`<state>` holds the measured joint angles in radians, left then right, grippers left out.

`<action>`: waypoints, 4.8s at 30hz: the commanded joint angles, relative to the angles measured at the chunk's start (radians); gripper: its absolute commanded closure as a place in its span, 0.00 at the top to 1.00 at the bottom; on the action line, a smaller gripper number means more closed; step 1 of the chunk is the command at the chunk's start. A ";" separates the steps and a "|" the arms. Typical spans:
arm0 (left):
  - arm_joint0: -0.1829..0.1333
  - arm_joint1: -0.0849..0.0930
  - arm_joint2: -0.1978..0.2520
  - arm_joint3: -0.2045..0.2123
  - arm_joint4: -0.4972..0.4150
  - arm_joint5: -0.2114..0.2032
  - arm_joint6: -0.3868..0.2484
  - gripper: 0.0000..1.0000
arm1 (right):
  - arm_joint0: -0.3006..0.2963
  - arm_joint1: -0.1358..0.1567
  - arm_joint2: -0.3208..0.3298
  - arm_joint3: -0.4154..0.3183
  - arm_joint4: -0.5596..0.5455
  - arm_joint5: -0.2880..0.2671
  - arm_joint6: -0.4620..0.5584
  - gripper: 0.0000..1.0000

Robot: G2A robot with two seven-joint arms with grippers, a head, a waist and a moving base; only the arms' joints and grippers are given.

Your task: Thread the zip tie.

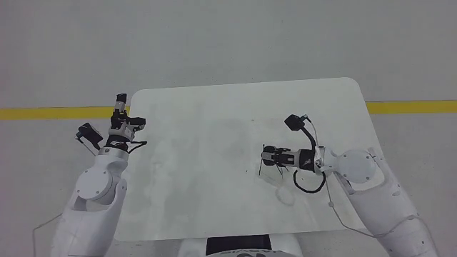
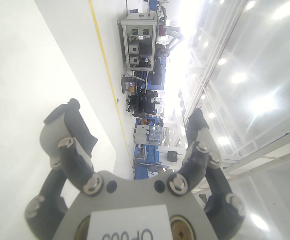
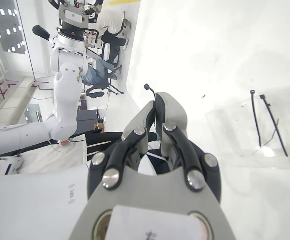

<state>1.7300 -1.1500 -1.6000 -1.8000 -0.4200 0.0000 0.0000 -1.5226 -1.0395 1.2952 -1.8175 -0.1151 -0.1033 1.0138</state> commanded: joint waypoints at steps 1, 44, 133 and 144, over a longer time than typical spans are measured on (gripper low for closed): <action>0.000 0.000 0.000 0.000 0.000 0.000 0.000 1.00 | -0.007 -0.001 -0.003 0.006 0.033 -0.005 -0.034 0.00; 0.028 0.002 0.021 -0.026 0.033 -0.020 -0.121 1.00 | -0.051 -0.005 0.011 0.050 0.197 -0.045 -0.147 0.00; -0.063 -0.004 0.367 0.071 0.096 -0.053 -0.524 1.00 | -0.079 -0.068 -0.250 0.087 0.275 -0.074 -0.569 0.00; -0.066 -0.005 0.378 0.072 0.093 -0.061 -0.519 1.00 | -0.082 -0.072 -0.260 0.070 0.222 -0.070 -0.635 0.00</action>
<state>1.6646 -1.1542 -1.2278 -1.7285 -0.3208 -0.0555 -0.5191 -1.6012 -1.1095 1.0411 -1.7405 0.1194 -0.1769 0.4047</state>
